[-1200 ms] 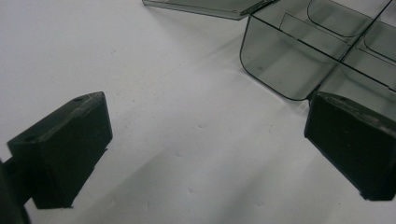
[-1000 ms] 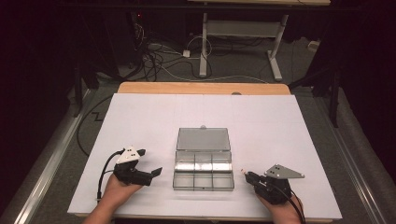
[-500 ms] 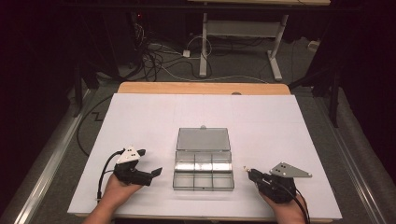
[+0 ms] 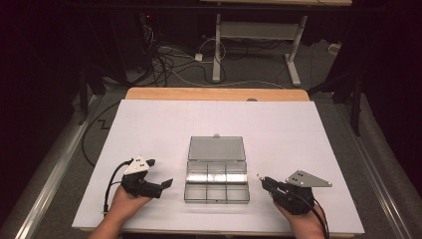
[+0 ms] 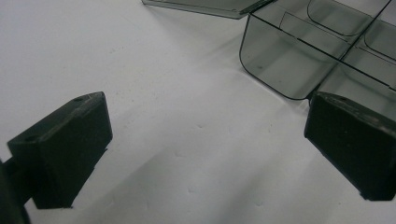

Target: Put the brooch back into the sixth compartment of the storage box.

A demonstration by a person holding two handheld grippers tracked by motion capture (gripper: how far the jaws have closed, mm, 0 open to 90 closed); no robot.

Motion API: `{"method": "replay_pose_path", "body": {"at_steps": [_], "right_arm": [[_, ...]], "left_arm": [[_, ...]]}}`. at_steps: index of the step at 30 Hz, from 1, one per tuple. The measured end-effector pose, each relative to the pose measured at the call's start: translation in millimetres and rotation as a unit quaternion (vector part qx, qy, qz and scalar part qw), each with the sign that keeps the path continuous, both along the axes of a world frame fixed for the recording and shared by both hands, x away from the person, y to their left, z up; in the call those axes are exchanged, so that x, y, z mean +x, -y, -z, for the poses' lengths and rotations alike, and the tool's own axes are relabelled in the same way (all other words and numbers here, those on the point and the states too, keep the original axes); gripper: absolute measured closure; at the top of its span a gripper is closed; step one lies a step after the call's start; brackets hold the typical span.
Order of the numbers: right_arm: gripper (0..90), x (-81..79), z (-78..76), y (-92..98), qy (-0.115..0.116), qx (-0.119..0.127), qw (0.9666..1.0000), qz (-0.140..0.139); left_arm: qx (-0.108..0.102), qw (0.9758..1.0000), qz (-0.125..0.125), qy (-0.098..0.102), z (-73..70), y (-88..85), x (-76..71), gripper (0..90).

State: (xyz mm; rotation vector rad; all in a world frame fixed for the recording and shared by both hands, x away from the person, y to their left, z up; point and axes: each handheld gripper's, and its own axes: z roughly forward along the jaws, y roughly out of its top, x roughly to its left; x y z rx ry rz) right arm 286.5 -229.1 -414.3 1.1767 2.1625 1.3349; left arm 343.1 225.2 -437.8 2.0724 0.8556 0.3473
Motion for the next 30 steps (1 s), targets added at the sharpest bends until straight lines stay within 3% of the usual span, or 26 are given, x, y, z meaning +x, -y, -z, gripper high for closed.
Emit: {"method": "replay_pose_path", "body": {"at_steps": [11, 30], "right_arm": [[81.2, 0.0, -7.5, -13.2, 0.014, 0.002, 0.9997, -0.018], [81.2, -0.2, -14.1, -42.9, 0.018, 0.001, 0.9982, -0.057]], "left_arm": [[0.000, 1.0000, 0.000, 0.000, 0.0, 0.0, 0.0, 0.4], [0.000, 1.0000, 0.000, 0.000, 0.0, 0.1, 0.1, 0.4]]}}
